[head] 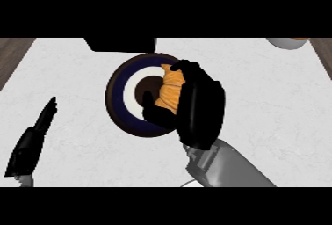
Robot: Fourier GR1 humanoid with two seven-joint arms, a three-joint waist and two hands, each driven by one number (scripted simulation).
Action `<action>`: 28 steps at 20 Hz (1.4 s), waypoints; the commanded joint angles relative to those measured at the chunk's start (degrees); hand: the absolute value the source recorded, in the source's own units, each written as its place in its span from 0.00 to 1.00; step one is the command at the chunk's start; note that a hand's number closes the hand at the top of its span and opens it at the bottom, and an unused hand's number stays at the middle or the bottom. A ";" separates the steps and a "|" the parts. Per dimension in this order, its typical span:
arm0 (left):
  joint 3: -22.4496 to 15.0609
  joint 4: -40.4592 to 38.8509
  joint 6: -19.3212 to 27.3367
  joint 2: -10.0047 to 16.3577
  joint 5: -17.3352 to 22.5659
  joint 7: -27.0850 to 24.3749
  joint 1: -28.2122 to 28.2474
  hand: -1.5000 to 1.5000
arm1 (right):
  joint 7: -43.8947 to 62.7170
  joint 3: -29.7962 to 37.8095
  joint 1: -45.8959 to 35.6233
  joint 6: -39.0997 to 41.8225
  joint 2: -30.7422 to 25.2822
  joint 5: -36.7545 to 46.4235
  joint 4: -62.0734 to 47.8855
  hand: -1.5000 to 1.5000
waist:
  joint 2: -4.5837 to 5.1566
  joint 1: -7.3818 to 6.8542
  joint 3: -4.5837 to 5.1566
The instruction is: Pick the croissant from the plate and place it in the plate
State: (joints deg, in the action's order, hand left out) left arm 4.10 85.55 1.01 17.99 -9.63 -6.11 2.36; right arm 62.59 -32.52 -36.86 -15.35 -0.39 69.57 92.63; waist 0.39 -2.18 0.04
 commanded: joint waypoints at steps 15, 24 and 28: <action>-1.51 -0.68 0.63 -1.82 -2.21 0.45 -2.42 0.50 | 0.24 4.89 -18.51 -26.38 0.37 -28.32 -38.26 0.00 | 0.50 -1.79 -0.03; 0.75 -1.40 -0.27 -0.43 -1.19 -2.38 0.96 0.50 | -3.37 3.06 -17.63 -49.81 0.38 -26.49 -38.66 0.00 | -0.13 -0.39 -0.04; 1.24 -1.06 -0.90 -0.19 -0.61 -1.16 1.33 0.50 | -2.63 4.77 -13.22 -57.93 0.38 -24.04 -37.82 0.00 | -0.42 0.74 -0.05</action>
State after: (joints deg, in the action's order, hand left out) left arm 4.73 84.14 0.46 17.38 -10.54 -7.34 2.50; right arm 56.31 -28.66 -52.41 -61.08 -0.33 43.73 54.32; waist 0.28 -2.32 0.00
